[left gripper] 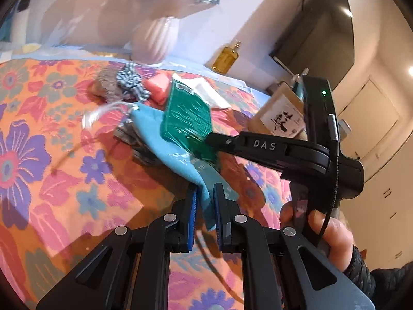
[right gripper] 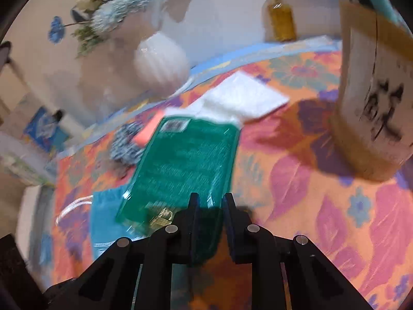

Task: Organize soft objects
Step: 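Grasp the teal drawstring pouch with the left tool while the right tool grasps the green wipes pack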

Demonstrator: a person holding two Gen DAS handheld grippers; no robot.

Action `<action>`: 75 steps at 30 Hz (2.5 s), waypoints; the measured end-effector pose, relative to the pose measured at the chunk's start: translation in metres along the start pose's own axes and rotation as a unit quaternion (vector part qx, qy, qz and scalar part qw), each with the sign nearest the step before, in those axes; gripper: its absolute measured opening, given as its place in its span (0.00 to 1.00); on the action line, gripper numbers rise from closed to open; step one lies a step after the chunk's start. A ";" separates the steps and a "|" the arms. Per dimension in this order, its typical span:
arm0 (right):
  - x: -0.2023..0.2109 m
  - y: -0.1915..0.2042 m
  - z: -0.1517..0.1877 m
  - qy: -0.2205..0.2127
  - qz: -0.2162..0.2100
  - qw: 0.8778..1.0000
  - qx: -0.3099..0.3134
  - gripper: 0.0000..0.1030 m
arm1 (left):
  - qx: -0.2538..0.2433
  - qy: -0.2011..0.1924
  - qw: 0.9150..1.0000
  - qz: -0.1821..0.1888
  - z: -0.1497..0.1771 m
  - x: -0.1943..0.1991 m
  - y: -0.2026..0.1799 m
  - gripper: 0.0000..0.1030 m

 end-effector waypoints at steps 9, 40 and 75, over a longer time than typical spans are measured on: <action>0.005 0.006 -0.003 0.000 -0.068 0.996 -0.064 0.87 | 0.010 0.029 0.999 -0.043 -0.017 -0.034 0.004 0.29; 0.015 0.058 -0.005 -0.021 -0.084 0.995 0.052 0.66 | -0.015 -0.021 0.999 0.028 0.012 0.039 0.006 0.08; 0.042 0.024 0.077 0.021 0.037 0.979 0.200 1.00 | -0.021 -0.014 0.949 -0.313 0.041 0.057 0.081 0.81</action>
Point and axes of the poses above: each gripper's, at about its wrist camera, not at the fingertips, and x roughly against the way its jaws point, y to its left, z to its underside, the point moved 7 cm from there along -x, roughly the way its jaws point, and after that the axes turned 15 degrees about x, right-handed, at the moved point
